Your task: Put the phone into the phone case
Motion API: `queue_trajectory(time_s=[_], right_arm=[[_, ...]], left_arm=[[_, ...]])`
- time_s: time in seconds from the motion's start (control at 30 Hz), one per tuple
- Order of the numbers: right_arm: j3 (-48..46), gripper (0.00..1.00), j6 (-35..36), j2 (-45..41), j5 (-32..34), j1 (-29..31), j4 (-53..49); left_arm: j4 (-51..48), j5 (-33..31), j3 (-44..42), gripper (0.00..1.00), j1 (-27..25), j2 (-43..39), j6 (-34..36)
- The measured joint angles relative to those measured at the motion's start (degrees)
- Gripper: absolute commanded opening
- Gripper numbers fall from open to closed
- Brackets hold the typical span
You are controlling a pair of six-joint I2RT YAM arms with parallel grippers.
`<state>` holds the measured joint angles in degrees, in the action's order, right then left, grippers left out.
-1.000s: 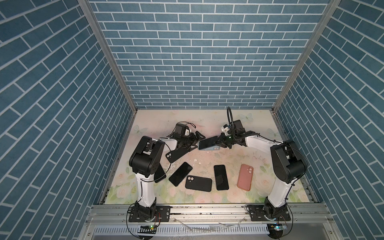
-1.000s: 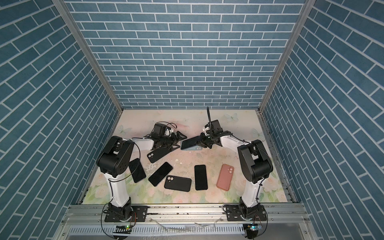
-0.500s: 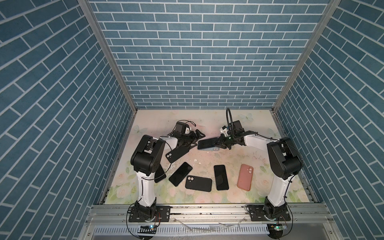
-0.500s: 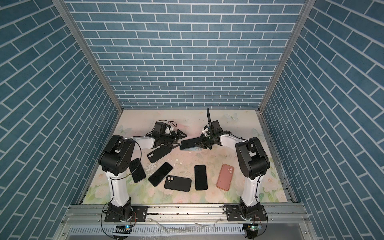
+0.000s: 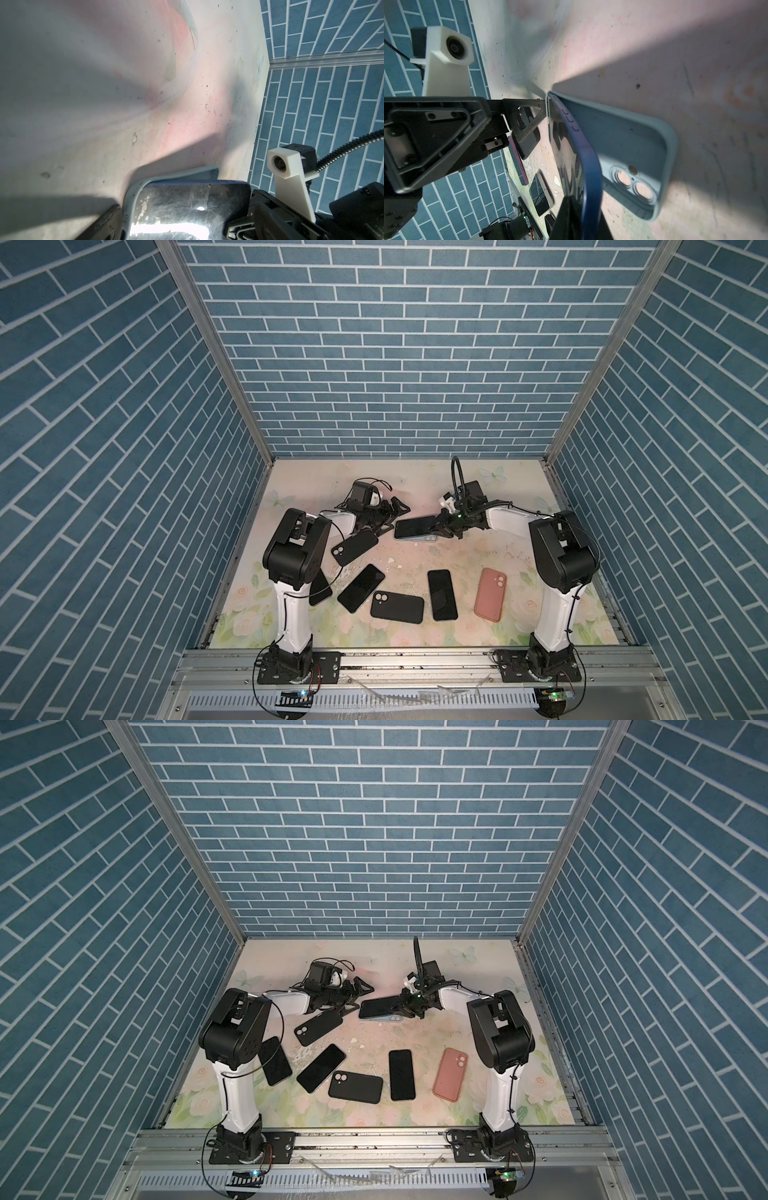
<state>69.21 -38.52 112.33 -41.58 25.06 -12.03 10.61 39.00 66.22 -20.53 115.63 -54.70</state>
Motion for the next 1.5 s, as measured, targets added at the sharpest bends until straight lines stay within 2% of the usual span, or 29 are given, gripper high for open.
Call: queue_trajectory(time_s=[0.4, 0.6, 1.07, 1.43, 1.47, 1.5], right_arm=[[-0.31, 0.28, 0.0, 0.37, 5.64, 1.16, -1.97], [-0.13, 0.39, 1.46, 0.17, 9.42, 2.45, -4.76], [5.01, 0.61, 8.87, -2.29, 24.96, 3.1, -18.91], [5.11, 0.69, 10.78, -4.81, 29.49, 3.1, -23.58], [5.11, 0.71, 10.88, -5.09, 29.68, 3.08, -23.63], [5.11, 0.79, 10.95, -5.4, 29.81, 3.06, -23.63]], left_arm=[[0.37, -0.39, -0.02, 1.0, -0.28, 0.0, 0.0], [1.22, -0.79, -0.72, 1.0, -0.87, -0.31, 0.02], [1.2, -0.79, -5.27, 0.99, -2.71, -3.87, -2.01], [1.2, -1.73, -6.01, 1.0, -2.71, -5.14, -2.54], [1.2, -1.73, -6.03, 1.0, -2.71, -5.38, -2.51], [1.2, -1.75, -6.03, 1.0, -2.71, -5.51, -2.47]])
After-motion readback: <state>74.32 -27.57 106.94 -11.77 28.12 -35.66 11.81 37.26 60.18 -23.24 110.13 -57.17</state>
